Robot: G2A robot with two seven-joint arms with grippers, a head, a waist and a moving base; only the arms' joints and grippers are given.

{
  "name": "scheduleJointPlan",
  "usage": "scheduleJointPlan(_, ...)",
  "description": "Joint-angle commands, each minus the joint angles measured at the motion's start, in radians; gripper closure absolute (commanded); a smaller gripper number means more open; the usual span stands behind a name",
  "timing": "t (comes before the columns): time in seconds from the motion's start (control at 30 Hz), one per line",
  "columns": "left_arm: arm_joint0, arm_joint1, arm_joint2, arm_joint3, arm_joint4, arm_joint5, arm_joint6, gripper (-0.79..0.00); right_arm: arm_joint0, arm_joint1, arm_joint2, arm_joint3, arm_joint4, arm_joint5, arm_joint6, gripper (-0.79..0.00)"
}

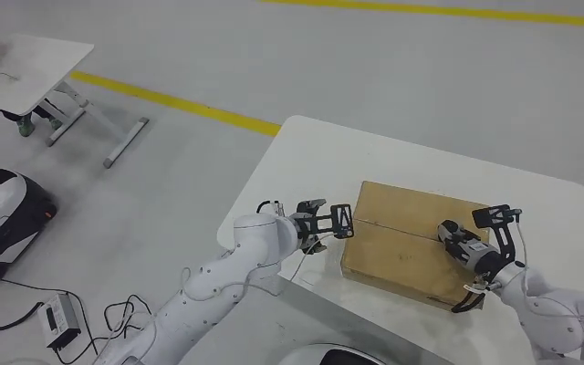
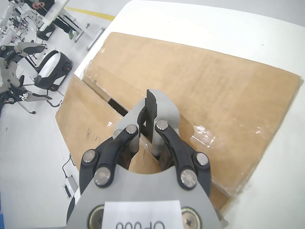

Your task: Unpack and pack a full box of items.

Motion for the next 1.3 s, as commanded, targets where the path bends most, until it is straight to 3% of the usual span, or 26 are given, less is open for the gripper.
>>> scheduleJointPlan(0.0, 0.004, -0.001, 0.019, 0.039, 0.025, 0.000, 0.020, -0.785, -0.002, -0.001, 0.002, 0.002, 0.003, -0.001, -0.001, 0.000)
scheduleJointPlan(0.27, -0.044, -0.016, 0.084, 0.192, 0.080, 0.079, 0.139, -0.785, -0.002, -0.003, 0.008, 0.006, 0.007, -0.008, 0.000, 0.000)
scheduleJointPlan(0.73, -0.177, -0.052, 0.167, 0.346, 0.137, 0.182, 0.277, -0.785, 0.011, -0.008, -0.002, 0.025, 0.003, -0.022, 0.020, 0.000)
scheduleJointPlan(0.93, -0.189, -0.061, 0.159, 0.344, 0.145, 0.263, 0.302, -0.785, 0.015, -0.010, -0.001, 0.032, 0.003, -0.026, 0.021, 0.000)
scheduleJointPlan(1.27, -0.157, -0.061, 0.138, 0.298, 0.183, 0.290, 0.308, -0.785, 0.019, -0.012, 0.004, 0.037, 0.005, -0.030, 0.028, 0.000)
